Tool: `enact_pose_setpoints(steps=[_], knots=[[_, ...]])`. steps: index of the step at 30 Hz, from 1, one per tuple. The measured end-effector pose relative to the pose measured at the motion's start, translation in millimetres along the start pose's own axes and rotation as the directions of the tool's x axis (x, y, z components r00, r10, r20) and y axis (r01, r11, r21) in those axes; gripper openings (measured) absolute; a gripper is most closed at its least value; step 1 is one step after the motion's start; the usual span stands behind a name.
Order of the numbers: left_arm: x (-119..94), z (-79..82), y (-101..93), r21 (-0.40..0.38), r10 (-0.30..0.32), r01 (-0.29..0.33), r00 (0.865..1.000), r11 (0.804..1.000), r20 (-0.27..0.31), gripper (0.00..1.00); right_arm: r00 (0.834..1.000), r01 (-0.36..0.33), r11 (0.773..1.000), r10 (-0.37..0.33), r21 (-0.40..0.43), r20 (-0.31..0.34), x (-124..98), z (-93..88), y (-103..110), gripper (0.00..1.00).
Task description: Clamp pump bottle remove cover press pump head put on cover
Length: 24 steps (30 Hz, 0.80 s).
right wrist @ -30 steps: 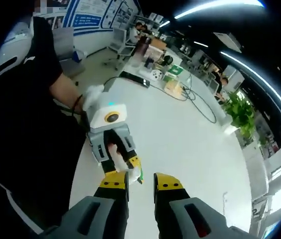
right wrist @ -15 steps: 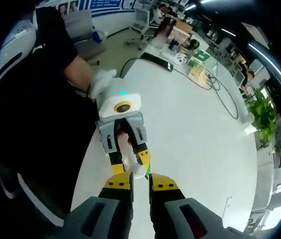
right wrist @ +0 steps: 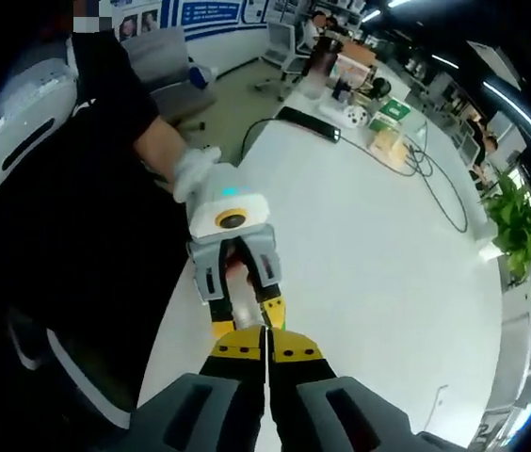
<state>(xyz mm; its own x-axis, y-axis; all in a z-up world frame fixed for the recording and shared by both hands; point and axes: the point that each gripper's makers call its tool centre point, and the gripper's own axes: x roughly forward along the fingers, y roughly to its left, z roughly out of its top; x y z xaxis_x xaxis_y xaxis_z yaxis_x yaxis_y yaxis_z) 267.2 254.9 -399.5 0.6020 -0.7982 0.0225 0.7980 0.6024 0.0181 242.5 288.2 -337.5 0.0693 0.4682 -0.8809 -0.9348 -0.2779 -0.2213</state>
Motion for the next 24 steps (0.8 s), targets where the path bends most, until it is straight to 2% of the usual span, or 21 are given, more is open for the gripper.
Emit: enact_pose_setpoints(steps=[3,8,13,18,24], knots=[[0,-0.1,0.5,0.000,-0.001,0.001,1.000,1.000,0.000,0.15,0.999,-0.003,0.999,0.001,-0.038,-0.051,3,-7.3,1,0.00],[0,0.0,0.3,0.000,-0.001,0.001,1.000,1.000,0.000,0.15,0.998,-0.022,0.999,0.019,-0.045,-0.065,8,-7.5,2,0.00],[0,0.1,0.5,0.000,-0.002,0.002,1.000,1.000,0.000,0.15,0.994,-0.033,0.996,0.025,-0.077,-0.106,12,-12.9,5,0.00],[-1,0.4,0.4,0.002,-0.003,0.003,1.000,1.000,0.000,0.15,0.995,-0.031,0.997,0.023,-0.076,-0.097,12,-9.7,4,0.00],[-1,0.4,0.5,0.002,-0.004,0.004,1.000,1.000,0.000,0.15,0.992,-0.052,0.996,0.042,-0.073,-0.121,15,-11.8,7,0.00]])
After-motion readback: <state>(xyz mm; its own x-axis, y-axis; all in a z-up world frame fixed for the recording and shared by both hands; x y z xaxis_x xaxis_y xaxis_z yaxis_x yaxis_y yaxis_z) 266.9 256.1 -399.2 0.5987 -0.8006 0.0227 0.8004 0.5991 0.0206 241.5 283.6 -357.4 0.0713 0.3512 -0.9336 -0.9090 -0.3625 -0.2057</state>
